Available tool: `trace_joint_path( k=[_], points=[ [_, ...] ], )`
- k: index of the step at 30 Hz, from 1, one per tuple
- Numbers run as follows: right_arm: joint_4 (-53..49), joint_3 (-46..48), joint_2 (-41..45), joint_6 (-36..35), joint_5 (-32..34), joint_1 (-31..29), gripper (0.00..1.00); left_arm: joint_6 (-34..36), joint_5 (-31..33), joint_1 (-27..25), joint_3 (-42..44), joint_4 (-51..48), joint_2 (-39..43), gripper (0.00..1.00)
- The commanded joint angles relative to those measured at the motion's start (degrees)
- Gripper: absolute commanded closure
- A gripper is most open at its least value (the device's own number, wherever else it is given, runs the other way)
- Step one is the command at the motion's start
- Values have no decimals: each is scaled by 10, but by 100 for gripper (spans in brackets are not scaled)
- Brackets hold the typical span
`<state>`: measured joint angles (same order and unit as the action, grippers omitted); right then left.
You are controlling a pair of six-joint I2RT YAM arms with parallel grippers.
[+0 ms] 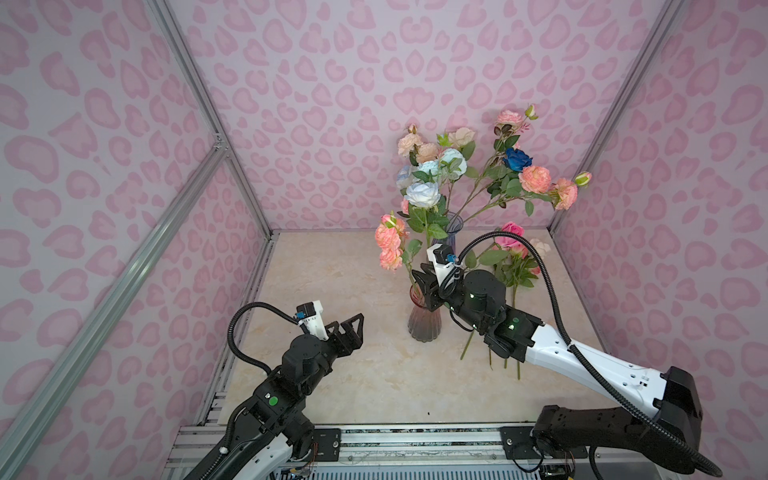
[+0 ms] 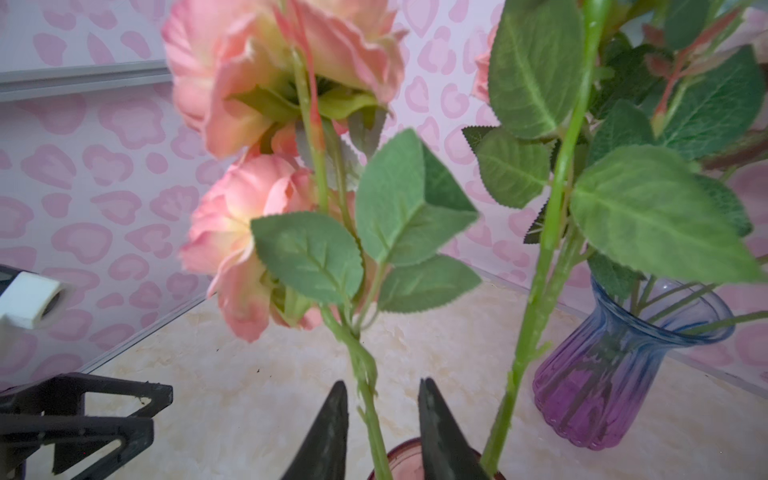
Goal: Arrange the flowers into the vase
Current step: 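Carry the peach-pink rose over the red vase and lower its stem in, then open the right gripper and return it to the rose bunch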
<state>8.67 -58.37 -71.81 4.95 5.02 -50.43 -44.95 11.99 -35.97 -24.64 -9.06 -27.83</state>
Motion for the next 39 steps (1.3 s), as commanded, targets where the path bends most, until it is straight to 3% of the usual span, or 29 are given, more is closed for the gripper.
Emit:
trace_joint_path(
  k=[1, 13, 17, 24, 29, 31, 35, 37, 39],
  points=[
    [-14, 6, 16, -4, 13, -10, 69, -1, 0, 0, -5, 26, -6, 8],
    [-90, 14, 149, 8, 60, -36, 70, 6, -14, 1, -18, 59, -57, 8],
    [-180, 19, 199, 24, 133, -34, 73, 16, -26, 0, -20, 85, -81, 8],
    [-260, 124, 357, 101, 274, -2, 73, 19, -65, 0, -43, 118, -145, 10],
    [-308, 227, 426, 209, 268, 149, 74, 11, -62, 0, -40, 141, -146, 10],
    [-314, 256, 419, 266, 201, 247, 74, 4, -74, 0, -38, 149, -152, 10],
    [-281, 274, 306, 348, -21, 461, 73, -17, -127, -1, -31, 176, -185, 12],
    [-259, 262, 221, 350, -67, 521, 74, -29, -139, -7, -21, 195, -195, 13],
    [-258, 222, 127, 335, -85, 540, 76, -38, -136, -12, -10, 217, -203, 12]
  ],
)
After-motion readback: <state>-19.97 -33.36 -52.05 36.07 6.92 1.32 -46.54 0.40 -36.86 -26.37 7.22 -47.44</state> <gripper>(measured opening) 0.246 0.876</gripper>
